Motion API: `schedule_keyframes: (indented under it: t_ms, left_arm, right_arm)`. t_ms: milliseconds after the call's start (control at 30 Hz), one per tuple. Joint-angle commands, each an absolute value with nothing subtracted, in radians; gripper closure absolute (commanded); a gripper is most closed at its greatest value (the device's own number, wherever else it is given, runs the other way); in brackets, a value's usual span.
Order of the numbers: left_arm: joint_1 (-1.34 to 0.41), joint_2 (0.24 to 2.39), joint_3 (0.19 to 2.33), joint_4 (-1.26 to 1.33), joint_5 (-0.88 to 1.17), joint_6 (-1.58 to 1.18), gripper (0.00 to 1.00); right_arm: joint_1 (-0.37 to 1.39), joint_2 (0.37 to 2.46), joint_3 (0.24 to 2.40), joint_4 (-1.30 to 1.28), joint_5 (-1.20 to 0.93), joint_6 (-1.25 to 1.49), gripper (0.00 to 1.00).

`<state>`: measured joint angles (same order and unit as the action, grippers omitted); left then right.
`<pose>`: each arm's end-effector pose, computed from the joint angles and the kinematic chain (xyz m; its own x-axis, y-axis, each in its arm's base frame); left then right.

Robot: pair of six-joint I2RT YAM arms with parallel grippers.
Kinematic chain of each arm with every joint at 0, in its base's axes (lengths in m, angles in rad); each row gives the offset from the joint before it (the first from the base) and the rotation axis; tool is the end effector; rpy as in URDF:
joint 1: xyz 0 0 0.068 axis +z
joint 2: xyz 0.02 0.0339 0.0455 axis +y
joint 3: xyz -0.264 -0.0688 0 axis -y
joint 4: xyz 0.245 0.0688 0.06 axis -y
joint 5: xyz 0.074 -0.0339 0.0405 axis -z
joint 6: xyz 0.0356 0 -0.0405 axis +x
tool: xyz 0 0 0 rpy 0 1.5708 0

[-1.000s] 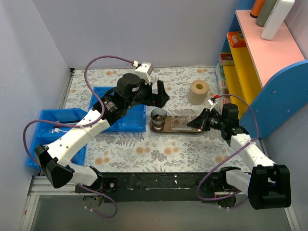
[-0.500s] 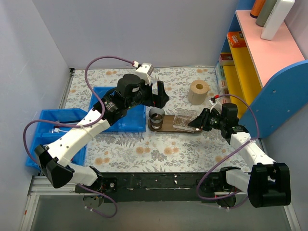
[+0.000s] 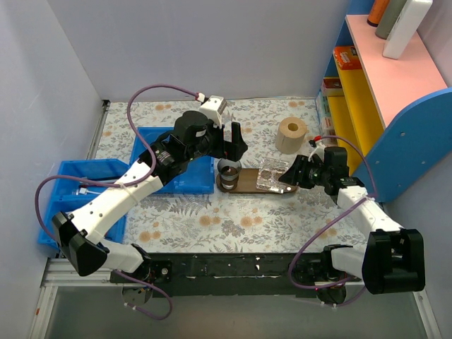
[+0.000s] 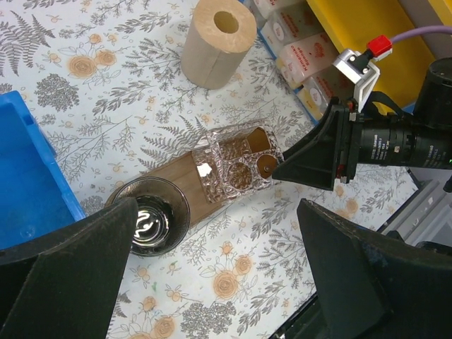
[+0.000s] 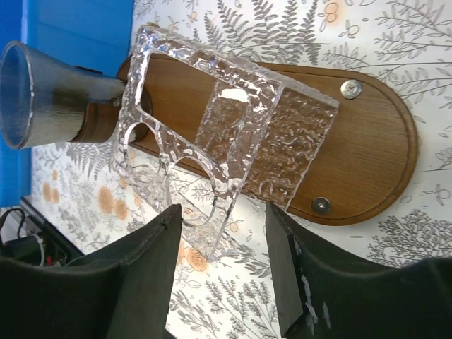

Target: Prepare toiletry sets of a toothbrush and toothpaste on the tray

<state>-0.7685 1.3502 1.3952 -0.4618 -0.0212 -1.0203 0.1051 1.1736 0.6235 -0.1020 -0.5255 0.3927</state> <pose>0.2194 -0.2111 0.3977 -0.7326 -0.4769 -0.4856 0.1082 0.6229 -0.7748 0.2382 0.0431 0.2164 -0.7440 0.2544 -0.6178 -0.2192 0.7805 0.5854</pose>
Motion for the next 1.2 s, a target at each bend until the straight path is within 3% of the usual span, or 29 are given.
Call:
schedule_keyframes:
  t_ms: [0, 467, 633, 833, 1167]
  left_arm:
    - [-0.764, 1.328, 1.381, -0.437, -0.055, -0.993, 0.02]
    - [-0.741, 1.287, 1.301, -0.315, -0.135, -0.951, 0.02]
    - [-0.713, 1.258, 1.232, -0.253, -0.146, -0.945, 0.02]
    - [-0.657, 1.220, 1.155, -0.198, -0.167, -0.971, 0.02]
    - [-0.624, 1.132, 1.065, -0.124, -0.224, -0.977, 0.02]
  right_arm:
    - [0.100, 1.187, 0.676, -0.149, -0.448, 0.348, 0.39]
    - [0.106, 1.077, 0.767, -0.279, -0.235, 0.341, 0.30]
    - [0.193, 1.065, 0.853, -0.333, -0.123, 0.357, 0.31]
    - [0.388, 1.121, 0.960, -0.423, 0.092, 0.373, 0.36]
    - [0.502, 1.232, 0.989, -0.492, 0.180, 0.411, 0.48]
